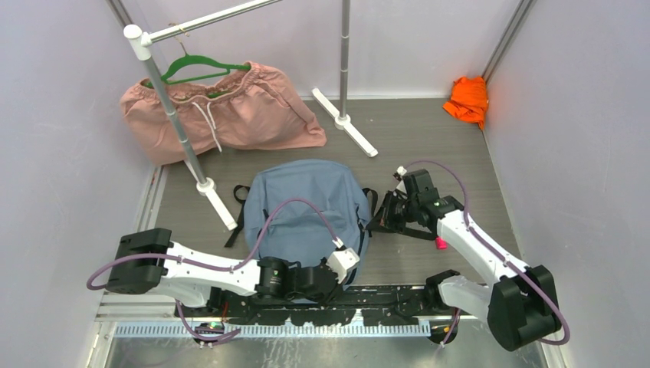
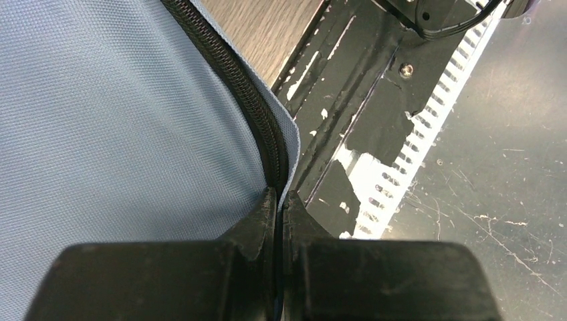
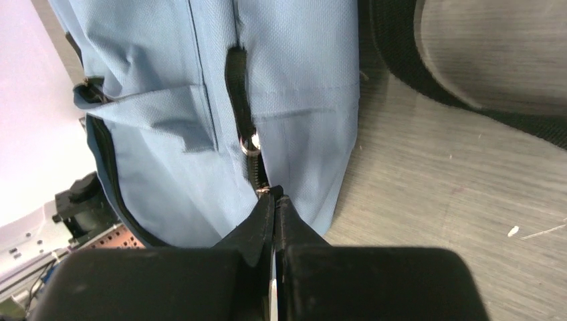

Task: Pack the student bag
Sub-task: Zip the student bag at the center of the board.

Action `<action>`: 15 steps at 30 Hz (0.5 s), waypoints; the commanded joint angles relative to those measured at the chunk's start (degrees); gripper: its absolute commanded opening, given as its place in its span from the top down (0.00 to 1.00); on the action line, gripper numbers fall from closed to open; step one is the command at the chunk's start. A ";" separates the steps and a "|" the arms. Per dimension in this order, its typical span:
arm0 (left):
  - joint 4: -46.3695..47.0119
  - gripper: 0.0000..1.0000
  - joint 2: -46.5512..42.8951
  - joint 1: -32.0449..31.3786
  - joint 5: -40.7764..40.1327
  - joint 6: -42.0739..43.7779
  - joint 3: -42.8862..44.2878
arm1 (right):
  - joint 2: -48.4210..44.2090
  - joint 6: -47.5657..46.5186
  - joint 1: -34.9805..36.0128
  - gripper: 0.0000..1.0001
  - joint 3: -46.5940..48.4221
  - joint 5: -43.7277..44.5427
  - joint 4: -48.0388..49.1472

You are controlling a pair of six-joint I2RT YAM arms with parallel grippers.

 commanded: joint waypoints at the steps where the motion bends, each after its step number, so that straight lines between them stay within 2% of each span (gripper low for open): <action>1: -0.23 1.00 -0.78 -0.95 3.39 -0.93 2.02 | 3.48 -0.82 -0.55 0.99 6.70 7.76 5.67; 10: -2.09 1.00 -1.60 -0.95 2.09 -1.26 2.47 | 13.50 -3.24 -2.56 0.99 14.10 7.64 9.71; 13: -8.10 1.00 -1.64 -0.95 -0.62 -1.35 5.70 | 14.04 -3.17 -2.63 0.99 14.84 6.27 9.17; 14: -11.55 1.00 -1.38 -0.87 -2.45 -1.29 8.01 | 13.78 -3.30 -2.64 0.98 15.14 6.23 8.50; 15: -14.96 1.00 -1.01 -0.60 -3.55 -0.85 10.51 | 13.43 -3.77 -2.59 0.87 15.60 6.43 7.37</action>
